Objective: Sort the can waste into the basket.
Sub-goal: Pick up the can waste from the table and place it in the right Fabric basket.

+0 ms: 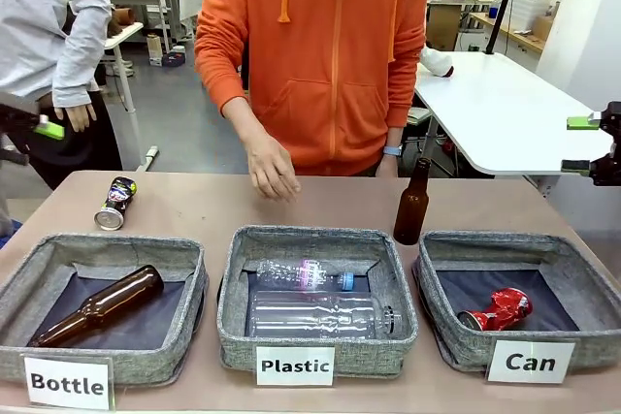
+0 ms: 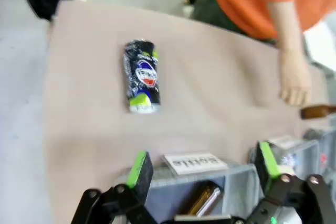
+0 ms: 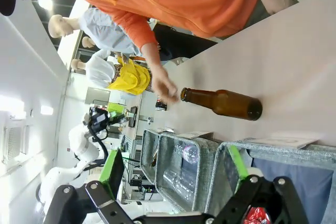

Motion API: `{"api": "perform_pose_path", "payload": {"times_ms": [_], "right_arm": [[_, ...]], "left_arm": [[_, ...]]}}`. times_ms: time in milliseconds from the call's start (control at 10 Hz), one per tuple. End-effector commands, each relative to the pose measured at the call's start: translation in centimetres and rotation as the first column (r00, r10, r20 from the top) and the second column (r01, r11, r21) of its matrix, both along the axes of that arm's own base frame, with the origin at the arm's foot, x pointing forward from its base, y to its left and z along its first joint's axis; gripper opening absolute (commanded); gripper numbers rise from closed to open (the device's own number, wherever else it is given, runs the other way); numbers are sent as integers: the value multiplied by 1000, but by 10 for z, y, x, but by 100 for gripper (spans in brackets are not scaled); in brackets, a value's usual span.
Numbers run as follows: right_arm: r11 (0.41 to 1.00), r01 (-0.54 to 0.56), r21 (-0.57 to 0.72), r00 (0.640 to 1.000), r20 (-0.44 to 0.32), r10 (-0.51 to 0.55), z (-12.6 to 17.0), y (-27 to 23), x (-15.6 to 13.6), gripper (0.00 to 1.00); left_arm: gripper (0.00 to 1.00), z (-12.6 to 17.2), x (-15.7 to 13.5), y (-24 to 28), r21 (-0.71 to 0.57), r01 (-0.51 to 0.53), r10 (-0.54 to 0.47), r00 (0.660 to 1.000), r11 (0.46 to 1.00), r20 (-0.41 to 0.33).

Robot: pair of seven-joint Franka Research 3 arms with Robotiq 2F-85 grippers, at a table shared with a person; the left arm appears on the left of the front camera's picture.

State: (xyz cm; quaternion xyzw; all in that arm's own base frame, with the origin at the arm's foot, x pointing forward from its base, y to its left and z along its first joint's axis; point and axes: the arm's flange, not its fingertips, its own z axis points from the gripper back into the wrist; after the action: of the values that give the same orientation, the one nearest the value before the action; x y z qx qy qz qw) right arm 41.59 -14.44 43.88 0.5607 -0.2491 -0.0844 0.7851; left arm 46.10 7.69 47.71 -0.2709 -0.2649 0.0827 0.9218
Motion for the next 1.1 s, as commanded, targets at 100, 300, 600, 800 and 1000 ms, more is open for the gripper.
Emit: {"api": "perform_pose_path", "payload": {"times_ms": [100, 300, 600, 800, 1000], "right_arm": [[1000, -10, -8, 1000, 17, 11, 2, -2, -1, 100], [1000, -10, -8, 1000, 17, 11, 2, -2, -1, 100], [1000, -10, -8, 1000, 17, 11, 2, -2, -1, 100], [1000, -10, -8, 1000, 17, 11, 2, -2, -1, 100], [1000, -10, -8, 1000, 17, 11, 2, -2, -1, 100]], "left_arm": [[100, -29, 99, -27, 80, -143, 154, 974, 987, -167], [100, -68, 133, -35, 203, -193, 232, 954, 960, -190], [100, -128, 153, -62, 365, -92, 189, 953, 926, -239], [100, -158, 163, -74, 432, -75, 205, 943, 899, -263], [100, -174, 170, -77, 481, -93, 238, 938, 872, -250]]}}
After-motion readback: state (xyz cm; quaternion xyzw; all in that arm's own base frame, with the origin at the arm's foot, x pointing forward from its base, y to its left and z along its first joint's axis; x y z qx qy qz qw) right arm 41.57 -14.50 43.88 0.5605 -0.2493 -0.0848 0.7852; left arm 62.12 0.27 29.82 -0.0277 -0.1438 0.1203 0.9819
